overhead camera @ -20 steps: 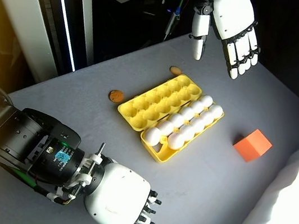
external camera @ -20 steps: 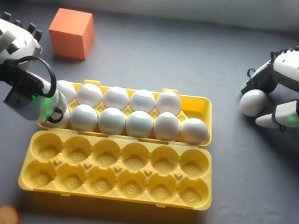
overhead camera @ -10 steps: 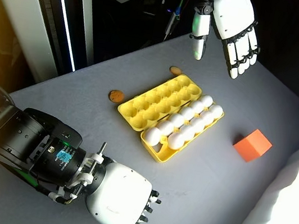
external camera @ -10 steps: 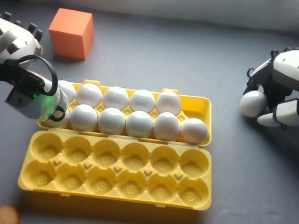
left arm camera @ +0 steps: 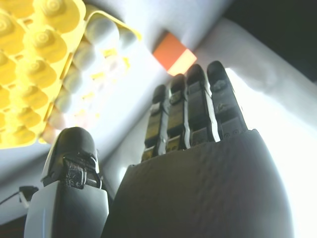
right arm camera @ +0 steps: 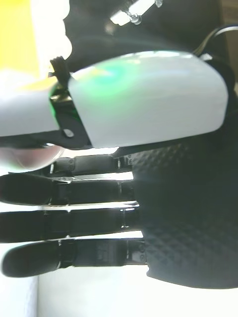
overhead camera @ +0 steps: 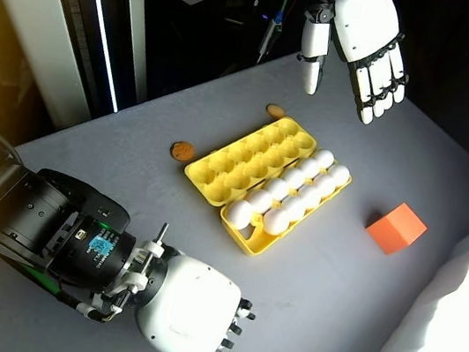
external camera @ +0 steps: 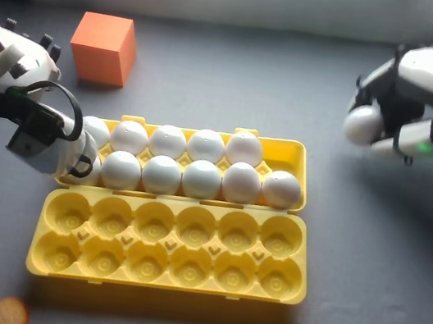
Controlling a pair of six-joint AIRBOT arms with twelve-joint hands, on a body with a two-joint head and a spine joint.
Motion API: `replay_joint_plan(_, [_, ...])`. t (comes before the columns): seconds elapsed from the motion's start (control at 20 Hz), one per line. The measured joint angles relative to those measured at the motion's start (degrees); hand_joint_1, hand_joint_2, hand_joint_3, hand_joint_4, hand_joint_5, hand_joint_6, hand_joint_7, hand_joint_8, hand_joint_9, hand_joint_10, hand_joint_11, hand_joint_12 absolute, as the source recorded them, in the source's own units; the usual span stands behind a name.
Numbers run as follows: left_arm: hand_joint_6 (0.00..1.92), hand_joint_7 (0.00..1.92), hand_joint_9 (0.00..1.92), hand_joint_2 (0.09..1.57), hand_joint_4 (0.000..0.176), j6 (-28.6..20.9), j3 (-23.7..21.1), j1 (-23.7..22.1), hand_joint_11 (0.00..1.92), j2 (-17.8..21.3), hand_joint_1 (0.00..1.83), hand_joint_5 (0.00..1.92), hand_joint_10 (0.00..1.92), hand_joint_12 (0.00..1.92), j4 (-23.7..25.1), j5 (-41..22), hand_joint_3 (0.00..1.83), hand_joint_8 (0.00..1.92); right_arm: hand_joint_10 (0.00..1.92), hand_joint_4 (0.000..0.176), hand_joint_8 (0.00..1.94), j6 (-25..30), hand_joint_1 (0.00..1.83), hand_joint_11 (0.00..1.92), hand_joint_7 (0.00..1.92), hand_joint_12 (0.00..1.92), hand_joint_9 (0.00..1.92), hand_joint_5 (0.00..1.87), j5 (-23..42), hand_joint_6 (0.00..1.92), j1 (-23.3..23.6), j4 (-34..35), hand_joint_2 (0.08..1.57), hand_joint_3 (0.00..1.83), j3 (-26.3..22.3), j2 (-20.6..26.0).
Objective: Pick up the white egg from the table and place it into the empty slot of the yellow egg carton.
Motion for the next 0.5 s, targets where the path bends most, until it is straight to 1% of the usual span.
replay_joint_plan(0.05, [0.00, 0.13, 0.11, 1.31, 0.000, 0.0, 0.0, 0.0, 0.00, 0.0, 0.09, 0.10, 0.00, 0.14, 0.1, 0.0, 0.00, 0.01, 0.84, 0.003, 0.99, 2.0, 1.23, 0.64, 1.04, 1.36, 0.96, 1.01, 0.4, 0.91, 0.2, -1.4, 1.10, 0.00, 0.0, 0.2])
replay_joint_plan(0.1, [0.00, 0.13, 0.13, 1.31, 0.000, 0.0, 0.0, 0.0, 0.00, 0.0, 0.06, 0.10, 0.01, 0.16, 0.2, 0.1, 0.00, 0.01, 0.84, 0.007, 1.02, 5.3, 1.22, 0.62, 1.02, 1.37, 0.95, 0.99, 0.5, 0.94, 0.4, -4.5, 1.10, 0.00, 0.0, 0.3])
replay_joint_plan(0.15, [0.00, 0.15, 0.15, 1.31, 0.000, 0.0, 0.0, 0.0, 0.00, 0.0, 0.07, 0.11, 0.00, 0.19, 0.2, 0.0, 0.00, 0.00, 0.87, 0.002, 1.08, 9.0, 1.22, 0.59, 0.99, 1.42, 0.92, 0.96, 0.2, 0.98, 0.8, -8.7, 1.12, 0.00, 0.0, 0.3])
replay_joint_plan(0.2, [0.00, 0.15, 0.14, 1.31, 0.000, 0.0, 0.0, -0.1, 0.00, 0.0, 0.07, 0.12, 0.00, 0.19, 0.0, 0.0, 0.00, 0.00, 0.88, 0.000, 1.01, 13.3, 1.23, 0.63, 1.04, 1.40, 0.95, 1.00, 0.0, 0.90, 1.2, -13.1, 1.10, 0.00, 0.0, 0.3])
replay_joint_plan(0.25, [0.00, 0.14, 0.12, 1.31, 0.000, 0.0, 0.0, -0.1, 0.00, 0.0, 0.05, 0.10, 0.00, 0.16, 0.0, 0.0, 0.00, 0.00, 0.87, 0.001, 0.99, 17.1, 1.23, 0.64, 1.04, 1.38, 0.95, 1.01, 0.2, 0.89, 1.5, -17.6, 1.09, 0.00, 0.0, 0.3])
replay_joint_plan(0.3, [0.00, 0.13, 0.11, 1.32, 0.000, 0.0, 0.0, -0.1, 0.00, 0.0, 0.06, 0.09, 0.00, 0.12, 0.1, 0.0, 0.00, 0.00, 0.89, 0.000, 1.05, 21.5, 1.22, 0.62, 1.01, 1.41, 0.93, 0.98, 1.4, 0.93, 1.8, -23.6, 1.11, 0.00, 0.0, 0.4])
replay_joint_plan(0.35, [0.00, 0.16, 0.15, 1.30, 0.000, 0.0, 0.0, -0.1, 0.00, 0.0, 0.09, 0.12, 0.00, 0.21, 0.1, 0.0, 0.00, 0.00, 0.89, 0.000, 1.03, 26.1, 1.23, 0.63, 1.02, 1.38, 0.94, 0.99, 3.3, 0.92, 1.8, -29.8, 1.10, 0.00, 0.0, 0.5])
replay_joint_plan(0.4, [0.00, 0.16, 0.16, 1.31, 0.000, 0.0, 0.0, -0.1, 0.00, 0.0, 0.08, 0.12, 0.00, 0.23, 0.0, 0.1, 0.00, 0.00, 0.89, 0.000, 1.04, 29.5, 1.23, 0.63, 1.01, 1.38, 0.93, 0.98, 5.1, 0.94, 1.8, -34.4, 1.11, 0.00, 0.0, 0.6])
replay_joint_plan(0.45, [0.00, 0.14, 0.13, 1.31, 0.000, 0.0, 0.0, -0.1, 0.00, 0.0, 0.08, 0.11, 0.00, 0.17, 0.1, 0.0, 0.00, 0.00, 0.89, 0.000, 1.04, 33.0, 1.22, 0.65, 1.01, 1.38, 0.94, 0.98, 7.2, 0.94, 1.8, -40.2, 1.11, 0.00, 0.0, 0.5])
replay_joint_plan(0.5, [0.00, 0.15, 0.14, 1.31, 0.000, 0.0, 0.0, -0.1, 0.00, 0.0, 0.09, 0.13, 0.00, 0.21, 0.1, 0.0, 0.00, 0.00, 0.91, 0.000, 1.06, 35.8, 1.22, 0.64, 1.00, 1.40, 0.93, 0.96, 8.9, 0.96, 1.8, -44.7, 1.11, 0.00, 0.0, 0.5])
